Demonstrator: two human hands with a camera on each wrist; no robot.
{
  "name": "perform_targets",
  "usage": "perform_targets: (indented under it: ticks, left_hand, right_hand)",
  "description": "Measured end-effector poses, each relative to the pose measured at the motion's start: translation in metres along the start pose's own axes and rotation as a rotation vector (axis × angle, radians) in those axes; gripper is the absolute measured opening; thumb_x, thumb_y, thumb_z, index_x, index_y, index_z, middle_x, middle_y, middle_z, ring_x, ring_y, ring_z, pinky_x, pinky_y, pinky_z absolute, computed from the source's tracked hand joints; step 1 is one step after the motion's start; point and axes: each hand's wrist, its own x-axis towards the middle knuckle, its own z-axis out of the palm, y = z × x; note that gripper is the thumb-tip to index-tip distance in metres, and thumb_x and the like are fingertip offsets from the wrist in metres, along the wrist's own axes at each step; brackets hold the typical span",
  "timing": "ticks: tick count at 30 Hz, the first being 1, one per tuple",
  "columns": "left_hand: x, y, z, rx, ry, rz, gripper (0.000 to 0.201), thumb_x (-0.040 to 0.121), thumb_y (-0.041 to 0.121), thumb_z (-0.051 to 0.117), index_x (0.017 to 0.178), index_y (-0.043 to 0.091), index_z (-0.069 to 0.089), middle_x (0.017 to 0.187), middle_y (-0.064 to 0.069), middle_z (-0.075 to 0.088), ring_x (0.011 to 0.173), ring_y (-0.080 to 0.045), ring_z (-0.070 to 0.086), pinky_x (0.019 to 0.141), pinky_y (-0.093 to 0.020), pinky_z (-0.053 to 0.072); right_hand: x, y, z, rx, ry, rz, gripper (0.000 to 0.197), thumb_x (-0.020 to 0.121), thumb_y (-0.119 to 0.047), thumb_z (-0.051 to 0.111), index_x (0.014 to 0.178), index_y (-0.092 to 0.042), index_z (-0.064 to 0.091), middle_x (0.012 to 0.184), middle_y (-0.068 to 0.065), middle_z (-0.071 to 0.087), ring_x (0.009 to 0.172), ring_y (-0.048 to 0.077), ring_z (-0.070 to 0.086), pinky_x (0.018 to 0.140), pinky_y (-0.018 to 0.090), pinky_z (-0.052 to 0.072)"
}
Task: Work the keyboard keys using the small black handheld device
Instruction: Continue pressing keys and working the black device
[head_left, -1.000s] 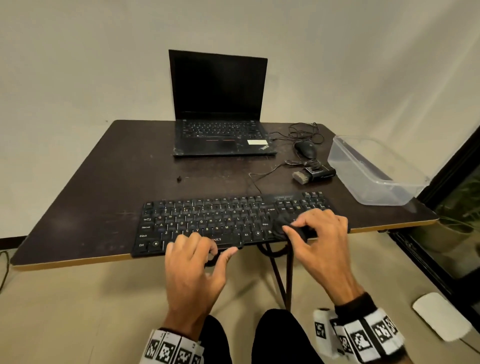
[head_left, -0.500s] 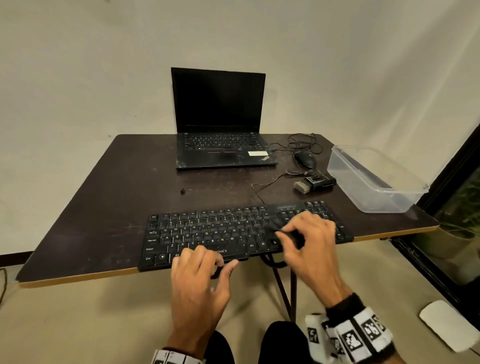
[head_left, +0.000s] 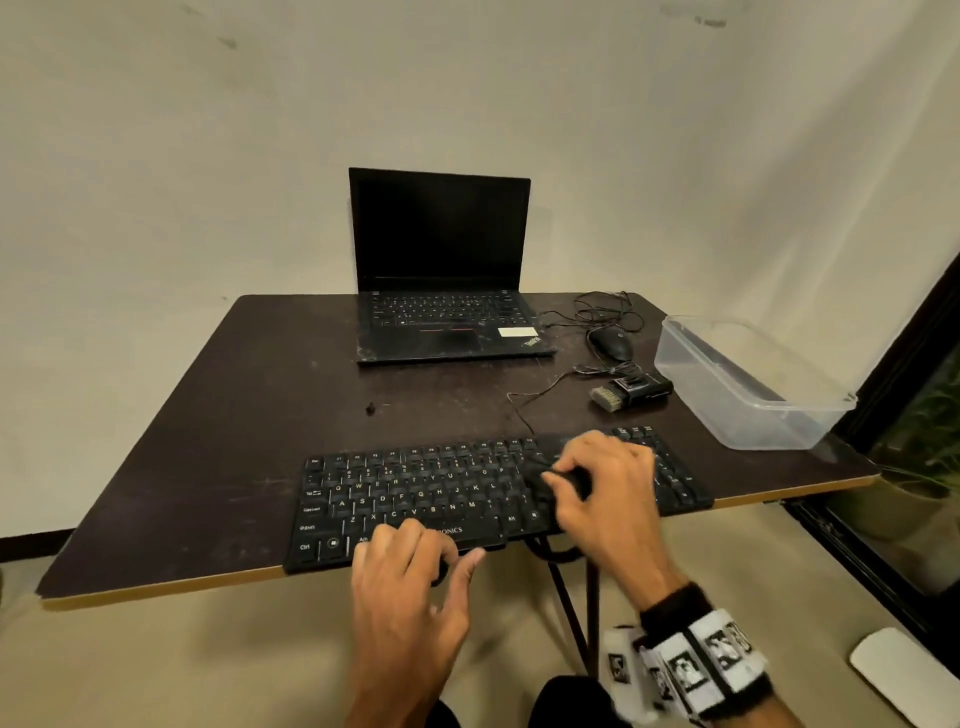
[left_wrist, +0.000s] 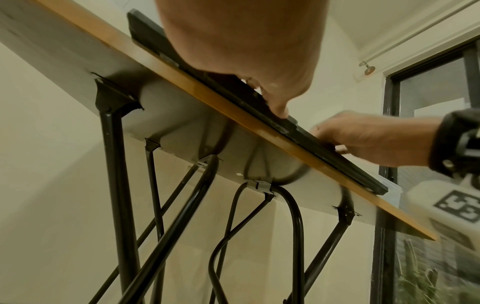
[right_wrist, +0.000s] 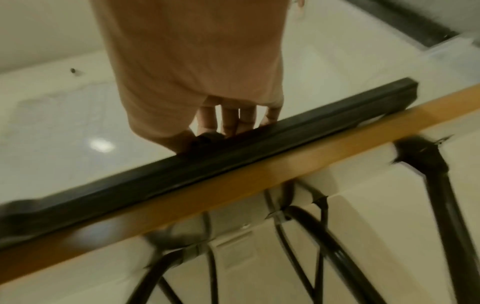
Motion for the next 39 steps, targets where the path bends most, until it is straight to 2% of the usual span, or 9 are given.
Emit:
perform_targets:
  ticks: [3,7,10,15,18,24,30,35,39]
  left_hand:
    - [-0.002,0.0,0.003,0.013,0.004,0.005,0.034,0.092,0.043,0.069,0.072,0.018,0.059,0.073,0.01,0.043,0.071,-0.014,0.036,0.068,-0.033,0.03]
    - [-0.001,0.001,0.006,0.028,0.035,0.01,0.034,0.092,0.041,0.07,0.071,0.016,0.06,0.072,0.007,0.047,0.07,-0.017,0.038,0.067,-0.035,0.03]
    - [-0.001,0.0,0.004,0.015,0.014,-0.003,0.034,0.092,0.043,0.07,0.072,0.017,0.06,0.073,0.009,0.046,0.071,-0.017,0.038,0.068,-0.035,0.031]
    - [-0.001,0.001,0.003,-0.009,-0.004,-0.019,0.035,0.093,0.045,0.067,0.073,0.018,0.059,0.075,0.012,0.046,0.073,-0.014,0.035,0.071,-0.03,0.029]
    - [-0.001,0.003,0.003,-0.002,0.001,-0.024,0.034,0.093,0.044,0.067,0.073,0.018,0.059,0.075,0.011,0.047,0.073,-0.015,0.036,0.07,-0.033,0.03]
    - [-0.001,0.004,-0.002,-0.019,-0.019,-0.028,0.03,0.094,0.04,0.068,0.075,0.018,0.059,0.076,0.013,0.043,0.072,-0.015,0.037,0.07,-0.034,0.03]
    - [0.0,0.005,0.002,-0.01,-0.014,-0.048,0.032,0.097,0.041,0.065,0.076,0.018,0.057,0.081,0.017,0.034,0.073,-0.016,0.035,0.07,-0.035,0.029]
    - [-0.001,0.003,0.0,-0.016,-0.016,-0.05,0.031,0.095,0.038,0.07,0.075,0.018,0.058,0.075,0.009,0.042,0.071,-0.02,0.039,0.068,-0.039,0.033]
    - [0.001,0.005,-0.001,-0.015,-0.021,-0.063,0.031,0.093,0.036,0.076,0.075,0.018,0.058,0.076,0.01,0.042,0.071,-0.019,0.039,0.07,-0.037,0.033]
  right_hand:
    - [0.002,0.012,-0.001,0.094,0.035,0.079,0.033,0.077,-0.021,0.091,0.075,-0.035,0.062,0.085,-0.021,0.064,0.081,0.007,0.066,0.086,0.054,0.054]
    - [-0.022,-0.038,0.027,0.279,-0.117,-0.086,0.018,0.085,-0.035,0.081,0.08,-0.031,0.065,0.094,-0.023,0.067,0.094,0.002,0.064,0.097,0.04,0.043]
    - [-0.018,-0.031,0.022,0.154,-0.11,-0.113,0.016,0.085,-0.039,0.079,0.081,-0.031,0.065,0.095,-0.024,0.067,0.094,-0.002,0.061,0.098,0.031,0.03]
    - [0.001,0.004,0.002,-0.021,0.025,0.155,0.028,0.081,-0.025,0.091,0.076,-0.032,0.065,0.085,-0.02,0.066,0.086,0.009,0.06,0.09,0.035,0.028]
    - [-0.002,-0.021,0.013,0.118,-0.05,0.071,0.023,0.081,-0.036,0.085,0.074,-0.036,0.064,0.086,-0.022,0.068,0.087,0.007,0.064,0.093,0.043,0.041]
    - [0.011,-0.01,-0.002,-0.062,-0.114,0.073,0.017,0.084,-0.04,0.089,0.08,-0.035,0.073,0.092,-0.02,0.075,0.095,0.01,0.062,0.091,0.036,0.027]
    - [0.027,-0.025,-0.001,0.079,-0.23,0.197,0.013,0.083,-0.034,0.092,0.079,-0.026,0.082,0.085,-0.014,0.078,0.085,0.01,0.071,0.084,0.034,0.055]
    - [0.016,-0.071,0.038,0.219,-0.298,0.072,0.013,0.085,-0.028,0.09,0.08,-0.023,0.079,0.088,-0.013,0.075,0.082,0.004,0.067,0.077,0.018,0.05]
    - [0.037,-0.033,0.005,-0.04,-0.263,0.195,0.01,0.088,-0.032,0.087,0.083,-0.026,0.082,0.082,-0.011,0.074,0.081,0.012,0.069,0.079,0.029,0.055]
